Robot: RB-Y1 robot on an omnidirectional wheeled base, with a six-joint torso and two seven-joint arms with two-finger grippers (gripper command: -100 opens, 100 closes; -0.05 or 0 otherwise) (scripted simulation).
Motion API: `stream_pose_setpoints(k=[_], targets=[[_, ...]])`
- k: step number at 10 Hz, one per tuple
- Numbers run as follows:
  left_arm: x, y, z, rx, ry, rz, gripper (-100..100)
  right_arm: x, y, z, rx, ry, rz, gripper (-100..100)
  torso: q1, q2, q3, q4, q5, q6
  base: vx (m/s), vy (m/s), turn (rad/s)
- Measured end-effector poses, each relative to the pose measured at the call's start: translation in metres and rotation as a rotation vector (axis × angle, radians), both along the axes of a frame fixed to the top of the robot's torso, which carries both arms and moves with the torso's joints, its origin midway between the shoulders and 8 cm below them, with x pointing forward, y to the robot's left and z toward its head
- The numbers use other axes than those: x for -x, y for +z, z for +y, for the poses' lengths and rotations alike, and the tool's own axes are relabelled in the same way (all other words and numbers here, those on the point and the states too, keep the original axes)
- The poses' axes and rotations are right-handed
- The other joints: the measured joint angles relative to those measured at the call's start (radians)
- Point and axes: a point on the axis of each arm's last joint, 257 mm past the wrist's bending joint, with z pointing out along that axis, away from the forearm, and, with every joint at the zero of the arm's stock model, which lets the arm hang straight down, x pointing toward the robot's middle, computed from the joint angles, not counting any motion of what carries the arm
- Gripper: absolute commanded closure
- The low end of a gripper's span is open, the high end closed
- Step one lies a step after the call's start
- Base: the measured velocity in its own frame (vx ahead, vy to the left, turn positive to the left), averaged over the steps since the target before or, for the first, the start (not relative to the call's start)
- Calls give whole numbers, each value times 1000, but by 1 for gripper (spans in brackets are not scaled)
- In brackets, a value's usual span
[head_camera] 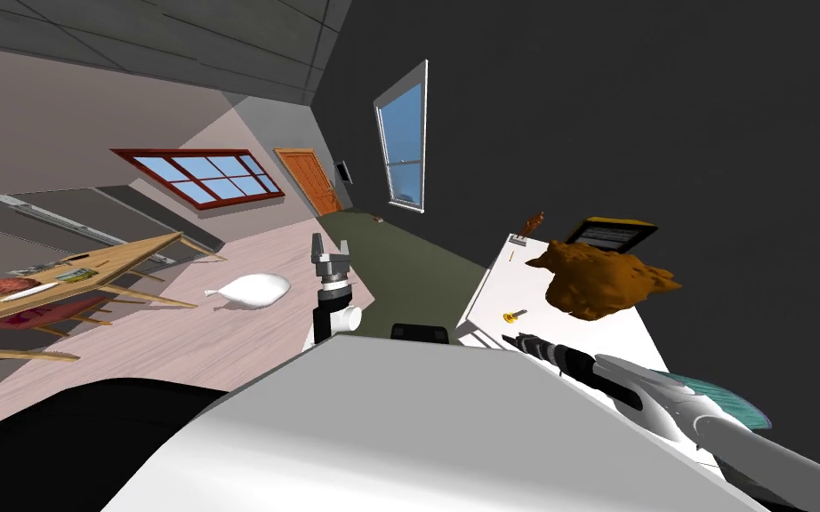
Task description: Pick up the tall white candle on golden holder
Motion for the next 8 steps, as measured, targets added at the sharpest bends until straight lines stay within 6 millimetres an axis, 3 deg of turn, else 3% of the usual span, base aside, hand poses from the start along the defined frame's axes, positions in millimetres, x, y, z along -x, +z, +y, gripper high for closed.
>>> stream_pose_setpoints(k=[6, 7, 8], targets=[[0, 0, 0, 0, 0, 0, 0, 15, 20, -88, 180, 21, 59, -100, -2, -4, -2, -1, 0, 0, 90, -6, 78], [0, 0, 0, 0, 0, 0, 0, 15, 21, -89, 183, 23, 59, 0, -2, -1, -1, 0, -1, 0, 9, -3, -2], [0, 0, 0, 0, 0, 0, 0, 15, 21, -89, 183, 22, 59, -100, -1, 1, 1, 0, 0, 0, 15, -16, 59]])
